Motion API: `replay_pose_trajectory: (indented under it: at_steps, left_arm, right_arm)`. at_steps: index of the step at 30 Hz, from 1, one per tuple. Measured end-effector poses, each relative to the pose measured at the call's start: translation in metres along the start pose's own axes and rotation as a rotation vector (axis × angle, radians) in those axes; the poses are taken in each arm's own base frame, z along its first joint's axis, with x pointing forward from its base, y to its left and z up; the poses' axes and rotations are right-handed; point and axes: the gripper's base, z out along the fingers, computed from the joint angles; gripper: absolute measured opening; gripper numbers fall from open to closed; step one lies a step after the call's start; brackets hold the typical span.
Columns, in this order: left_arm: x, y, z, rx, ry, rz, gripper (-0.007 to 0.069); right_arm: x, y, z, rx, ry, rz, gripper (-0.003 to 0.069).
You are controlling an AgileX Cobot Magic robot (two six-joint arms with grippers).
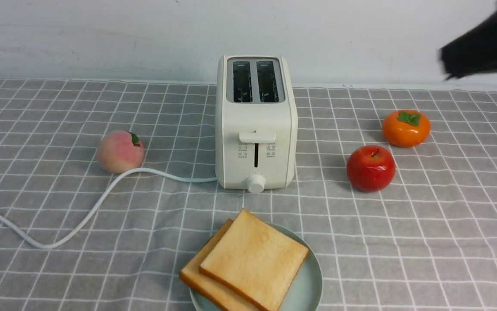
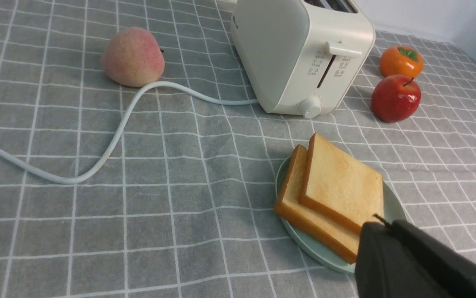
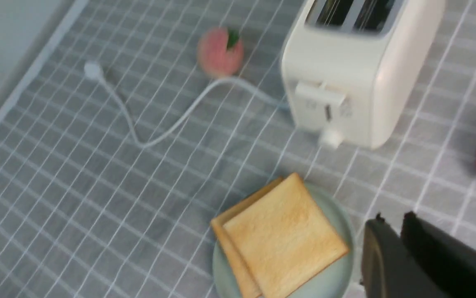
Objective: Take toasted bread from bread machine on grey coffee table place on plate.
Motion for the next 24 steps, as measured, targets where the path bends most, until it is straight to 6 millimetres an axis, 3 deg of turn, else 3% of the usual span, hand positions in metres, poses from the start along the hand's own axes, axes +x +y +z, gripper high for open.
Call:
replay_pose_trajectory:
  at_steps: [1,3,4,6,8,9,10,11,13,15,16,20,24]
  left_arm:
    - [0.0,0.0,0.001,0.003,-0.007,-0.001,-0.0014]
    - [0.002,0.0,0.005,0.017,-0.021,-0.015,-0.0014]
    - [0.002,0.001,0.009,0.031,-0.045,-0.025,-0.0014]
    - [0.003,0.001,0.013,0.047,-0.078,-0.037,-0.0014]
    - [0.004,0.002,0.016,0.054,-0.097,-0.041,-0.0014]
    - [0.003,0.002,0.018,0.064,-0.128,-0.046,-0.0014]
    - [0.003,0.003,0.019,0.068,-0.14,-0.047,-0.0014]
    - [0.004,0.003,0.02,0.068,-0.143,-0.048,-0.0014]
    - [0.004,0.004,0.022,0.072,-0.162,-0.049,-0.0014]
    - [0.005,0.004,0.023,0.073,-0.166,-0.05,-0.0014]
    - [0.006,0.005,0.025,0.071,-0.166,-0.05,-0.0014]
    - [0.007,0.005,0.025,0.072,-0.172,-0.051,-0.0014]
    - [0.004,0.005,0.025,0.083,-0.205,-0.051,-0.0013]
  right_arm:
    - [0.001,0.001,-0.004,0.0,-0.012,0.002,0.0]
    - [0.011,0.004,-0.034,0.072,-0.103,-0.017,-0.0017]
    - [0.025,0.005,-0.055,0.131,-0.177,-0.03,-0.0016]
    - [0.048,0.002,-0.075,0.202,-0.264,-0.055,-0.001]
    - [0.069,-0.001,-0.083,0.243,-0.302,-0.071,-0.0007]
    - [0.095,-0.006,-0.086,0.278,-0.347,-0.075,-0.0006]
    - [0.112,-0.009,-0.087,0.291,-0.375,-0.074,-0.0005]
    - [0.115,-0.009,-0.088,0.291,-0.391,-0.069,-0.0006]
    - [0.157,-0.016,-0.086,0.3,-0.482,-0.068,-0.0006]
    - [0.174,-0.018,-0.085,0.295,-0.563,-0.077,-0.0006]
    - [0.197,-0.022,-0.082,0.286,-0.674,-0.101,-0.0004]
    - [0.226,-0.03,-0.067,0.266,-0.798,-0.123,0.0]
    - [0.233,-0.035,-0.055,0.266,-0.803,-0.128,0.001]
